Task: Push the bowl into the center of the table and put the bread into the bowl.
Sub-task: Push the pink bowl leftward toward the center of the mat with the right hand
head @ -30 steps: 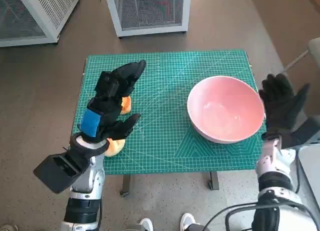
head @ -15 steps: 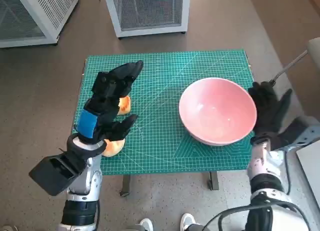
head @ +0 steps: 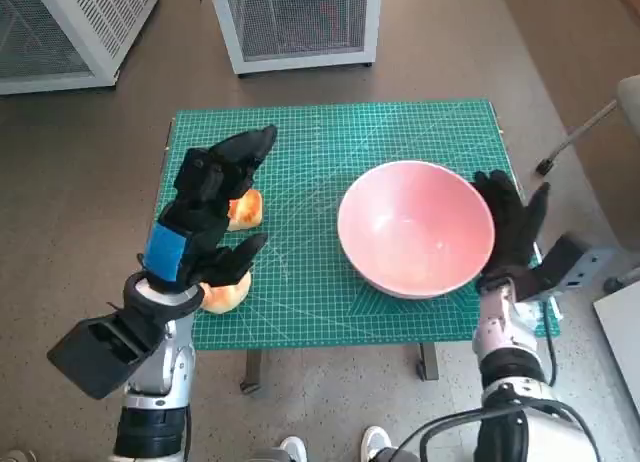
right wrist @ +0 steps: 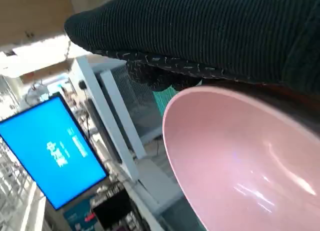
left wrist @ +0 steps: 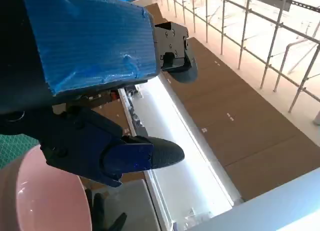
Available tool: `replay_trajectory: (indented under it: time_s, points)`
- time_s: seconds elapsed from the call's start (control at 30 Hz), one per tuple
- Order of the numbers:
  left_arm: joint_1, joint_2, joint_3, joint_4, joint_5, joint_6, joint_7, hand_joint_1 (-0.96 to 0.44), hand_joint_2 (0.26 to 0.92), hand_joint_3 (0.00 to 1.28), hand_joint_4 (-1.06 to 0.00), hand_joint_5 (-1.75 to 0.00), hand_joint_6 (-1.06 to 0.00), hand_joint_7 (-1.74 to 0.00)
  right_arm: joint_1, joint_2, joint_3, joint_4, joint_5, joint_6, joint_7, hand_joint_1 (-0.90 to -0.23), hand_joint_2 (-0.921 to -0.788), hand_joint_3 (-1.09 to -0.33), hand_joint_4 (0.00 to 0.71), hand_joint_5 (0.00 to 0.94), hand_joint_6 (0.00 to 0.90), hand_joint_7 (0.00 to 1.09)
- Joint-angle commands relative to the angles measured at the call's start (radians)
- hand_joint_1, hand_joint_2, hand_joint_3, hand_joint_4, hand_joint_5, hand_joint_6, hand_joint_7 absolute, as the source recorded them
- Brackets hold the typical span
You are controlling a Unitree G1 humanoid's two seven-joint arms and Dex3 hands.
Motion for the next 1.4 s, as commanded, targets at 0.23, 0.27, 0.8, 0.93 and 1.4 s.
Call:
replay_trajectory:
  time_s: [0.23,0.27,0.8,0.93,1.4]
  points:
    - [0.036,0.011,0.019,-0.019,0.013,-0.011,0.015,-0.48,0.921,0.39,-0.29,-0.05,0.0,-0.73,-0.023,0.061,-0.007,0.017,-0.003,0.036,0.004,-0.51,-0.921,-0.678,0.297,0.003,0.158,0.43]
    - [0.037,0.011,0.02,-0.019,0.015,-0.011,0.017,-0.48,0.921,0.39,-0.29,-0.04,0.0,-0.73,-0.026,0.065,-0.006,0.018,-0.005,0.038,0.002,-0.507,-0.921,-0.68,0.294,0.002,0.158,0.43]
    - [0.061,0.014,0.032,-0.027,0.062,-0.027,0.064,-0.5,0.921,0.38,-0.3,-0.04,-0.02,-0.7,-0.07,0.113,0.035,0.023,-0.046,0.078,-0.033,-0.491,-0.921,-0.677,0.29,0.003,0.134,0.4]
    - [0.065,0.013,0.033,-0.021,0.067,-0.034,0.071,-0.5,0.921,0.38,-0.3,-0.03,-0.03,-0.68,-0.076,0.113,0.04,0.021,-0.056,0.08,-0.029,-0.499,-0.921,-0.677,0.287,0.001,0.133,0.4]
    - [0.066,0.001,0.028,-0.005,0.082,-0.045,0.095,-0.52,0.921,0.38,-0.3,-0.02,-0.04,-0.65,-0.091,0.092,0.059,0.012,-0.067,0.041,-0.011,-0.51,-0.921,-0.673,0.287,0.002,0.14,0.39]
